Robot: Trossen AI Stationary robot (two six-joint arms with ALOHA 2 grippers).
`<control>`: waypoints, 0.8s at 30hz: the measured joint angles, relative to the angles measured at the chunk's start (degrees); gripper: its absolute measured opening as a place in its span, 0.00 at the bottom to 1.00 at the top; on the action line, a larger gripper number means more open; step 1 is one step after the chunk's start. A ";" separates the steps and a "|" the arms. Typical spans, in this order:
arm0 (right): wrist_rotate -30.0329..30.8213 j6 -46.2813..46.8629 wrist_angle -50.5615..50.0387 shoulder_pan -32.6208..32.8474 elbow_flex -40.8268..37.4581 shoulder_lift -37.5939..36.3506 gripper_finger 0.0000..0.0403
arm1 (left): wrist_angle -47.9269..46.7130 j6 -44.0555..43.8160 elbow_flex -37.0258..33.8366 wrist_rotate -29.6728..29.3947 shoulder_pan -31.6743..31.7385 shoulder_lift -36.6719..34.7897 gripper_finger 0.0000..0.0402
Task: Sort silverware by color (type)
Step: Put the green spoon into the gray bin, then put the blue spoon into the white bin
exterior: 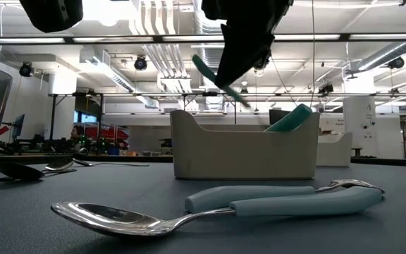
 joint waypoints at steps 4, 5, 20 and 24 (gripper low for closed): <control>-1.10 4.48 0.00 0.33 0.02 -1.41 0.37 | -0.16 3.10 0.00 0.84 -0.01 0.00 0.19; -3.03 6.68 0.07 0.47 0.02 -1.84 0.39 | -0.16 3.63 0.00 0.84 0.00 -0.03 0.19; -23.91 14.14 0.67 11.45 0.07 3.87 0.31 | -14.49 7.22 0.02 1.69 0.81 -8.18 0.19; -23.93 14.06 2.51 14.58 0.03 7.92 0.29 | -17.30 8.70 0.02 3.02 0.81 -9.22 0.19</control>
